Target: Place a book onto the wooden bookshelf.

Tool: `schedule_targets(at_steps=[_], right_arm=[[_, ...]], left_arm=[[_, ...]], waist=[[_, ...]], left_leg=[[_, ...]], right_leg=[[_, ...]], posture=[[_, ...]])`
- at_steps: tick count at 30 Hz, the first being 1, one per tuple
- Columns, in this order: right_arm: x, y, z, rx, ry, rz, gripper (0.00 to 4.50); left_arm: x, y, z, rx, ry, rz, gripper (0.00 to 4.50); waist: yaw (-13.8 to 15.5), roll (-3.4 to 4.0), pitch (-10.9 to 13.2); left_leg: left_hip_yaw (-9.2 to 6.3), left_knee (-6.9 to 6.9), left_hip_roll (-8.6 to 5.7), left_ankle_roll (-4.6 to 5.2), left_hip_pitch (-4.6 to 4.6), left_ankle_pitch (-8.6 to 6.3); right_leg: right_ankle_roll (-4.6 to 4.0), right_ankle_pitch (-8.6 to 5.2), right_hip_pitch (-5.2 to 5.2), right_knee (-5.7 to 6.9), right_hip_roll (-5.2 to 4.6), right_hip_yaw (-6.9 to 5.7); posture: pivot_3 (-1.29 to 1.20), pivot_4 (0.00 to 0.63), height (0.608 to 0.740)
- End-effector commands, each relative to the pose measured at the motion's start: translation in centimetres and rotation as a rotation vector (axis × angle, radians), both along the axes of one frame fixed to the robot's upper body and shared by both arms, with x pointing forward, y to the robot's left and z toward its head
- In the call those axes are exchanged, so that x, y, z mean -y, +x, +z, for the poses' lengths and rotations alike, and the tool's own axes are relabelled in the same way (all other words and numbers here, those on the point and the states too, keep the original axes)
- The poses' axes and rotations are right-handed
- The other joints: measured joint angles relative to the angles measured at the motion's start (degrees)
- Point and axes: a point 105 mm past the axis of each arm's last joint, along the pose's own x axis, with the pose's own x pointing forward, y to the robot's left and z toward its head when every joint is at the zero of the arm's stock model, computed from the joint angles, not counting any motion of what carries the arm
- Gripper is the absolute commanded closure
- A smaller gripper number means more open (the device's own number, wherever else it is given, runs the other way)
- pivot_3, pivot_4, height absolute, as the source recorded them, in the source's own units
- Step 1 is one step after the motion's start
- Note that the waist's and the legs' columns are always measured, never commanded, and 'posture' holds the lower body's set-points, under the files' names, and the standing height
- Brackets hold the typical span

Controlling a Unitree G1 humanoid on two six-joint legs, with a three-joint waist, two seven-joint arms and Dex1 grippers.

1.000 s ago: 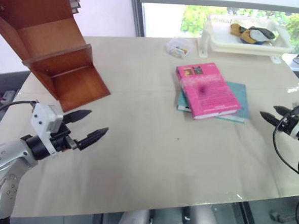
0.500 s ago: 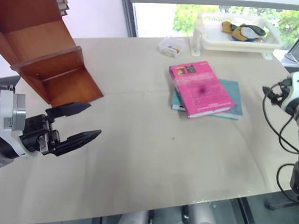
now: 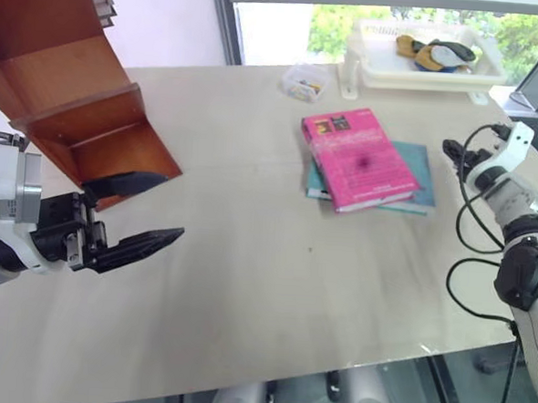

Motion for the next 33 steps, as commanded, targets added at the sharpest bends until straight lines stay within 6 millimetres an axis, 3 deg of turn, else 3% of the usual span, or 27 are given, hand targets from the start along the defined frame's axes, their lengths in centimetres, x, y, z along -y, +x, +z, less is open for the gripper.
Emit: schedule_targets(at_steps=[1, 7, 16, 25, 29, 33], right_arm=[[-1.0, 0.3, 1.2, 0.048, 0.057, 0.044, 1.35], [-4.9, 0.0, -0.1, 0.054, 0.082, 0.243, 1.35], [-8.4, -0.7, -2.5, 0.037, 0.054, 0.394, 1.35], [-12.4, -2.4, -5.0, 0.006, -0.095, 0.643, 1.35], [-12.5, -2.0, -5.4, -0.002, -0.131, 0.605, 1.35], [-11.3, -0.9, -4.5, 0.016, -0.137, 0.467, 1.35]], left_arm=[[0.1, -0.4, 0.6, 0.049, 0.021, 0.01, 0.05], [0.0, -0.6, 0.4, 0.05, 0.018, 0.033, 0.05], [-0.3, -1.2, 0.4, 0.04, 0.02, 0.051, 0.05], [-0.4, -1.1, 0.4, 0.045, 0.025, 0.068, 0.05], [-0.4, -1.1, 0.4, 0.052, 0.027, 0.072, 0.05], [-0.5, -1.1, 0.6, 0.056, 0.029, 0.077, 0.05]], waist=[[0.0, 0.01, 0.0], [0.0, 0.01, 0.0], [-0.4, -0.01, 0.0], [-1.6, -0.05, 0.0], [-1.7, -0.13, -0.1], [-1.7, -0.29, -0.2]], left_leg=[[0.0, 0.0, 0.0, 0.0, 0.0, 0.0], [0.0, 0.0, -0.01, 0.0, 0.0, 0.0], [0.01, 0.0, 0.01, -0.03, 0.09, -0.01], [0.01, 0.0, 0.03, -0.07, 0.17, -0.04], [0.01, 0.0, 0.1, -0.17, 0.23, -0.06], [0.02, 0.0, 0.14, -0.29, 0.32, -0.05]], right_leg=[[0.0, 0.0, 0.0, 0.0, 0.0, 0.0], [0.0, 0.0, 0.01, -0.01, -0.02, 0.0], [0.0, 0.0, 0.02, 0.02, -0.02, 0.01], [0.0, 0.0, 0.02, 0.06, -0.02, 0.01], [-0.03, 0.0, 0.03, 0.1, -0.02, 0.03], [-0.08, -0.01, 0.07, 0.16, -0.11, 0.06]], posture=[[0.0, 0.15, 0.74], [0.0, 0.15, 0.74], [0.0, 0.15, 0.74], [0.0, 0.15, 0.74], [0.0, 0.15, 0.74], [0.0, 0.15, 0.74]])
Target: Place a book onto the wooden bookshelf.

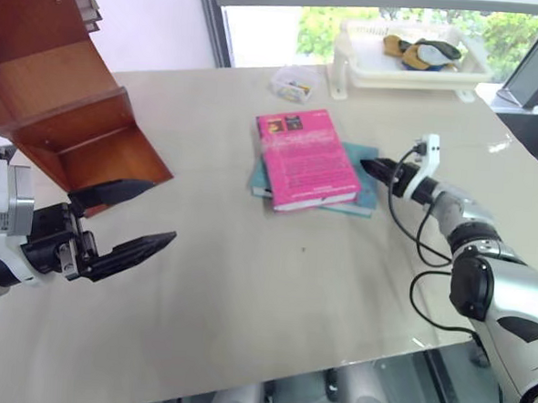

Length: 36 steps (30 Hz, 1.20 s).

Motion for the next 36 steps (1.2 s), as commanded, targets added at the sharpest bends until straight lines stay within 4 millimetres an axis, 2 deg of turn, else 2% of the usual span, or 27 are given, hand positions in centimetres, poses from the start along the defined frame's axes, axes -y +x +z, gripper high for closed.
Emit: schedule_targets(at_steps=[1, 9, 16, 25, 36], right_arm=[[1.0, 0.5, -1.4, -0.059, -0.009, -0.123, 1.35], [1.9, 1.5, 0.3, 0.002, -0.037, -0.221, 1.35], [0.5, 1.6, 0.3, 0.019, -0.088, -0.176, 1.35], [-2.9, -1.1, -1.7, 0.011, -0.166, 0.174, 1.35], [-3.8, -3.6, -3.1, -0.006, -0.2, 0.409, 1.35]], left_arm=[[0.4, -0.4, 1.0, 0.056, 0.024, -0.008, 0.05], [0.4, -0.3, 1.0, 0.059, 0.027, -0.004, 0.05], [0.4, -0.4, 1.1, 0.069, 0.031, 0.005, 0.05], [0.2, -0.5, 1.3, 0.085, 0.041, 0.037, 0.05], [0.2, -0.5, 1.5, 0.093, 0.045, 0.043, 0.05]], waist=[[0.2, -0.09, -0.1], [0.4, 0.08, 0.0], [0.3, 0.09, 0.1], [0.2, 0.1, 0.1], [0.3, 0.09, 0.1]], left_leg=[[-0.02, 0.0, 0.0, -0.02, 0.03, 0.01], [-0.09, 0.01, -0.04, -0.05, -0.12, 0.03], [-0.11, -0.16, -0.03, -0.06, -0.16, 0.02], [-0.09, -0.17, 0.02, -0.06, -0.12, 0.02], [-0.12, -0.17, 0.02, -0.08, -0.12, 0.01]], right_leg=[[-0.01, 0.0, 0.04, 0.01, -0.01, -0.02], [-0.08, 0.03, -0.07, 0.01, -0.02, -0.09], [-0.1, 0.01, -0.1, -0.12, 0.06, -0.27], [-0.1, 0.01, -0.1, -0.1, 0.16, -0.26], [-0.1, 0.0, -0.09, -0.11, 0.12, -0.29]], posture=[[0.0, 0.15, 0.74], [0.0, 0.15, 0.74], [0.0, 0.15, 0.74], [0.0, 0.15, 0.74], [0.0, 0.15, 0.74]])
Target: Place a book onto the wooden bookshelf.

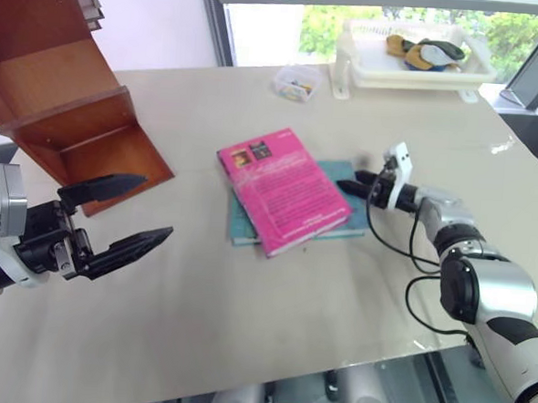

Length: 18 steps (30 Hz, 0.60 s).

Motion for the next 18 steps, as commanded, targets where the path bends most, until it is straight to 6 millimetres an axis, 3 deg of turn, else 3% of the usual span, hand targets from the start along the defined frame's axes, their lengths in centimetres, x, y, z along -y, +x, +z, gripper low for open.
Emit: schedule_targets(at_steps=[1, 9, 14, 18], right_arm=[[-0.1, -1.2, -1.4, -0.036, -0.042, 0.083, 1.35], [1.9, -0.6, -0.6, 0.042, -0.074, 0.019, 1.35], [6.0, 0.8, 1.5, 0.172, -0.167, -0.153, 1.35], [7.7, 1.0, 3.4, 0.242, -0.161, -0.186, 1.35]], left_arm=[[0.3, -0.2, 1.0, 0.049, 0.031, -0.008, 0.05], [0.5, -0.1, 0.9, 0.041, 0.03, -0.022, 0.05], [0.4, -0.3, 0.6, 0.016, 0.034, -0.025, 0.05], [0.1, -0.6, -0.5, -0.033, 0.051, -0.013, 0.05]], waist=[[0.0, 0.0, 0.0], [0.1, 0.0, 0.0], [0.9, 0.02, 0.0], [1.3, 0.07, 0.1]], left_leg=[[0.0, 0.0, 0.0, 0.0, 0.0, 0.0], [-0.01, 0.0, -0.01, -0.01, 0.0, -0.01], [-0.02, 0.02, -0.11, -0.01, 0.01, 0.0], [-0.01, 0.02, -0.12, -0.01, -0.01, 0.0]], right_leg=[[0.0, 0.0, 0.0, 0.0, 0.0, 0.0], [0.0, 0.0, 0.0, 0.0, -0.02, -0.02], [-0.06, -0.04, 0.04, 0.03, -0.13, -0.06], [-0.07, -0.05, 0.01, 0.0, -0.12, -0.08]], posture=[[0.0, 0.15, 0.74], [0.0, 0.15, 0.74], [0.0, 0.15, 0.74], [0.0, 0.15, 0.74]])
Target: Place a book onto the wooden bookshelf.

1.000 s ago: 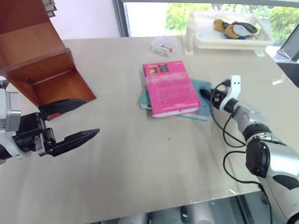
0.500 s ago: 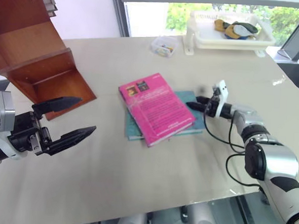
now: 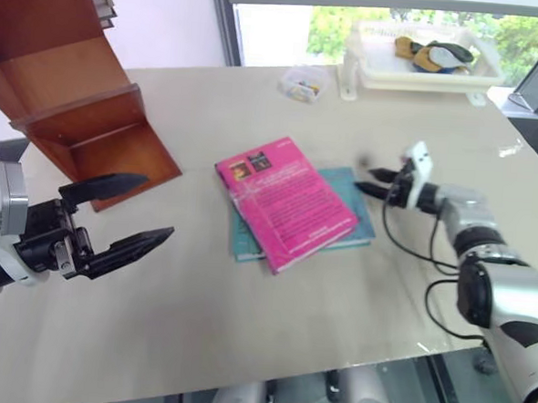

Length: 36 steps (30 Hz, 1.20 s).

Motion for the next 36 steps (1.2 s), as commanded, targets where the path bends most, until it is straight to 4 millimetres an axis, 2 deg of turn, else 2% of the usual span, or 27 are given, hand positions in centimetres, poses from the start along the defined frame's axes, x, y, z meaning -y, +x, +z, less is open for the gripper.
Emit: schedule_targets(at_steps=[1, 5, 8, 11, 15, 22, 26, 36], right_arm=[[0.8, 0.2, 2.6, 0.105, 0.01, 0.001, 1.35], [0.8, 0.5, 4.5, 0.187, 0.016, 0.003, 1.35], [-0.9, 1.1, 5.6, 0.254, 0.012, 0.002, 1.35], [-4.6, 1.3, 5.3, 0.276, -0.012, 0.085, 1.35], [-8.2, 0.9, 4.9, 0.255, 0.028, 0.184, 1.35], [-12.1, -0.5, 2.9, 0.233, 0.0, 0.323, 1.35], [-13.3, -1.4, 2.5, 0.226, 0.014, 0.391, 1.35], [-14.0, -2.3, 2.3, 0.22, 0.04, 0.438, 1.35]], left_arm=[[0.2, -0.5, 0.0, 0.001, 0.031, -0.006, 0.05], [-0.3, -0.8, -0.9, -0.054, 0.009, 0.015, 0.05], [-1.2, -0.9, -2.1, -0.115, -0.004, 0.046, 0.05], [-2.0, -1.2, -4.1, -0.218, 0.021, 0.064, 0.05], [-2.3, -1.2, -4.2, -0.231, 0.002, 0.065, 0.05], [-2.6, -1.3, -4.9, -0.25, 0.015, 0.073, 0.05], [-2.6, -1.4, -5.0, -0.253, 0.011, 0.074, 0.05], [-2.6, -1.4, -5.6, -0.264, 0.013, 0.073, 0.05]], waist=[[-0.3, 0.04, 0.0], [-0.8, 0.21, 0.1], [-1.0, 0.2, 0.1], [-1.6, 0.21, 0.2], [-1.1, 0.25, 0.2], [-0.9, 0.28, 0.2], [-1.3, 0.28, 0.2], [-1.4, 0.29, 0.2]], left_leg=[[0.02, -0.01, 0.05, 0.0, 0.0, 0.0], [0.08, -0.05, 0.16, -0.03, 0.0, 0.01], [0.09, -0.05, 0.16, -0.03, 0.01, 0.01], [0.11, -0.05, 0.17, -0.03, 0.03, 0.01], [0.04, -0.07, 0.21, -0.05, -0.01, 0.02], [-0.06, -0.09, 0.08, -0.05, -0.15, 0.01], [-0.02, -0.23, 0.11, -0.11, -0.12, 0.03], [0.03, -0.29, 0.12, -0.15, -0.12, 0.05]], right_leg=[[0.0, 0.0, -0.01, -0.01, 0.05, 0.0], [-0.06, -0.03, -0.05, 0.01, 0.16, 0.04], [-0.05, -0.03, -0.05, 0.01, 0.15, 0.06], [-0.05, -0.03, -0.06, 0.04, 0.17, 0.08], [0.01, 0.01, -0.1, 0.07, 0.21, 0.03], [0.02, 0.02, -0.15, 0.02, -0.02, -0.23], [0.06, 0.03, -0.24, 0.05, 0.01, -0.26], [0.04, 0.03, -0.3, 0.07, 0.03, -0.26]], posture=[[0.0, 0.15, 0.74], [0.0, 0.15, 0.74], [0.0, 0.15, 0.74], [0.0, 0.15, 0.74], [0.0, 0.15, 0.74], [0.0, 0.15, 0.74], [0.0, 0.15, 0.74], [0.0, 0.15, 0.74]])
